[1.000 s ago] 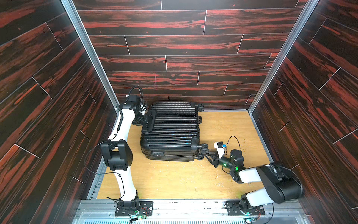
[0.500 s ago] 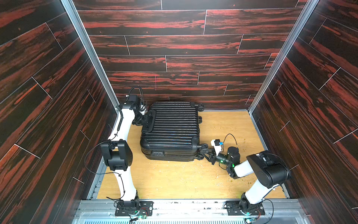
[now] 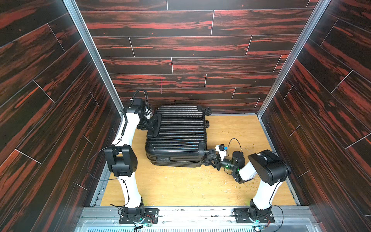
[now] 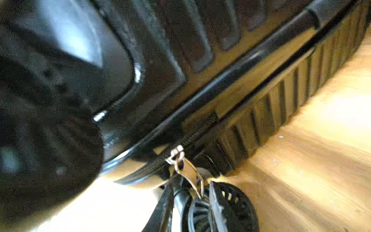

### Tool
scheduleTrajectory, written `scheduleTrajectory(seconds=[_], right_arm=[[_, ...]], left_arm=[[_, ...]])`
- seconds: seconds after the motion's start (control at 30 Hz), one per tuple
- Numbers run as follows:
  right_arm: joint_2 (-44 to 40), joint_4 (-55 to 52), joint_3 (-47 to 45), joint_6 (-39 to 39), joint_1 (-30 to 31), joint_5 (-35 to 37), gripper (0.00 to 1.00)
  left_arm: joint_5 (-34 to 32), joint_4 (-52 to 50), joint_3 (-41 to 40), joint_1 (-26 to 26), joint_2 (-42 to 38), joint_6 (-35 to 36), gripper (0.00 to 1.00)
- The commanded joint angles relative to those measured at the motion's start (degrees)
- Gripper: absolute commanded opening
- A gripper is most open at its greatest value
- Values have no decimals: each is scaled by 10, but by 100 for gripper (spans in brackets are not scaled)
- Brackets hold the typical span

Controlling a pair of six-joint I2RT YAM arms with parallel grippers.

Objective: Close the suitcase zippers
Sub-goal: Zip the zipper on the suitcase.

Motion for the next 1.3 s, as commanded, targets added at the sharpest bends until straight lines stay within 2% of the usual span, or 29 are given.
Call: scheduleTrajectory(seconds=[0.0, 0.27, 0.43, 0.53, 0.67, 0.8, 0.83, 0.93, 1.0, 1.1, 1.17, 1.23, 1.27], right_arm=[[21, 18, 16, 2, 6, -16, 32], [49, 24, 42, -3, 6, -9, 30], [50, 22, 50, -10, 6, 2, 23], [48, 28, 49, -14, 6, 6, 22], [48, 31, 53, -17, 5, -12, 21], [45, 43, 45, -16, 5, -27, 4], [43, 46, 42, -14, 5, -25, 0], [34, 45, 31, -12, 5, -21, 0], [29, 38, 27, -11, 5, -22, 0], [19, 37, 18, -1, 5, -20, 0], [11, 31, 12, 8, 5, -18, 0], [3, 21, 10, 18, 5, -22, 0], [-1, 15, 9, 24, 5, -25, 0]], left_arm=[[30, 3, 22, 11, -11, -7, 18], [31, 2, 24, 12, -10, -7, 18], [32, 0, 25, 11, -8, -6, 18], [32, -2, 26, 12, -6, -6, 18], [33, -3, 27, 12, -6, -6, 18], [33, -5, 28, 12, -9, -7, 19], [33, -5, 28, 12, -12, -8, 22], [9, -4, 32, 10, -33, -17, 60], [-13, -3, 32, 4, -61, -18, 74], [-71, 24, 10, -26, -129, -3, 86], [-103, 88, -43, -69, -199, 27, 91], [-104, 168, -123, -118, -270, 66, 93], [-82, 211, -171, -146, -306, 90, 93]])
